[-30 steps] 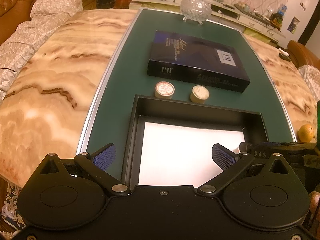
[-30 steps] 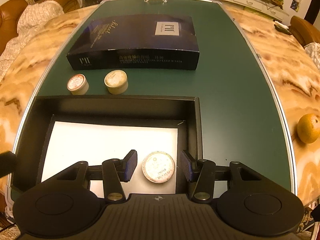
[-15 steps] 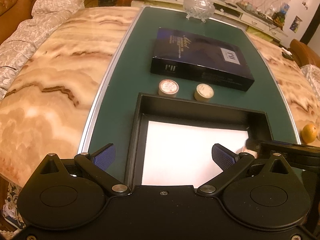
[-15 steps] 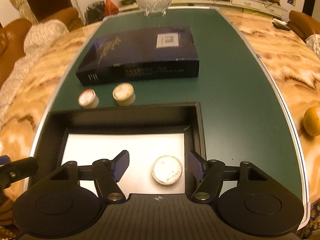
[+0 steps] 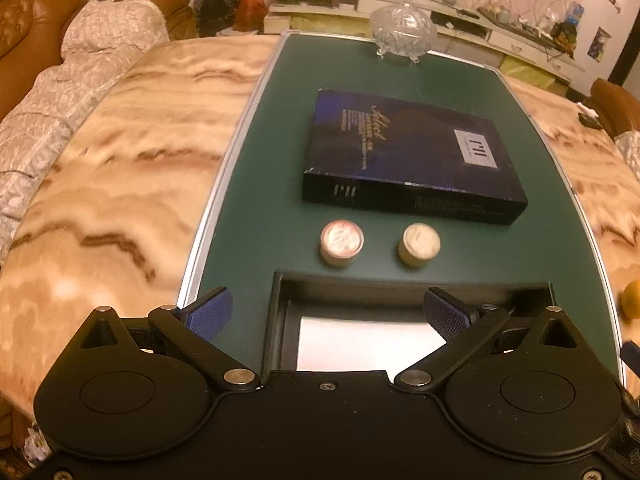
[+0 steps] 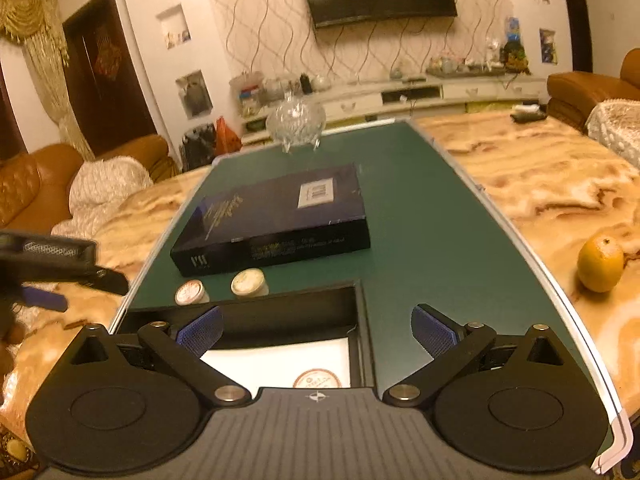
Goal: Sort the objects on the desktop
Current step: 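Raise the right tool away from the tray while the left tool approaches the tins, then lower the left tool onto the pink-labelled tin and close on it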
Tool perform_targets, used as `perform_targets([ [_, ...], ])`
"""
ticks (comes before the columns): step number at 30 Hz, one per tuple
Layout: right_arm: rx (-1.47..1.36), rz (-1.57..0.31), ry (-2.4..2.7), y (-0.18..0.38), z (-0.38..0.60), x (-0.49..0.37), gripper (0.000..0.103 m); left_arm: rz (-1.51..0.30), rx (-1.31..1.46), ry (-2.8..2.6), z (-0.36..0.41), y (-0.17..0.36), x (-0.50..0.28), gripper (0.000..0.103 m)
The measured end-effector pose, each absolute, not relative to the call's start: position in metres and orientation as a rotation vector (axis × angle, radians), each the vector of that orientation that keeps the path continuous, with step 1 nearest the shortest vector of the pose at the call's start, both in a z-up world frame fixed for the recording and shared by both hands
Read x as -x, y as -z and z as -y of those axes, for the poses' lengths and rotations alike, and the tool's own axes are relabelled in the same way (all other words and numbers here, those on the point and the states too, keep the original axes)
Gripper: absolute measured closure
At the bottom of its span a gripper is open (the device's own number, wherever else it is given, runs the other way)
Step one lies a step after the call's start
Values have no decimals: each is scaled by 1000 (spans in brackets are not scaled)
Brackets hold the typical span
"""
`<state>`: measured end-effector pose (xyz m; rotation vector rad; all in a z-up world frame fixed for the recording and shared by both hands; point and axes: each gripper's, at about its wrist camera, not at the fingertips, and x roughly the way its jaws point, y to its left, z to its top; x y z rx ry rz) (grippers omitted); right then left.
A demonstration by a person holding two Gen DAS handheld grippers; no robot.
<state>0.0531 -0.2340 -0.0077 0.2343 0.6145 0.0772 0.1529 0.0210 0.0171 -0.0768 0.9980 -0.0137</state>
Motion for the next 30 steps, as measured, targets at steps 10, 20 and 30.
perform_targets([
  [10,-182,-422,-75,34,231,6,0,-1085,45,-5,-6,21,-205,0],
  [20,-130,-339,-32,55,229,20,0,-1125,45,-8,-4,47,-240,0],
  [30,-177,-348,-58,40,236,11,0,-1172,2,-19,8,62,-258,4],
])
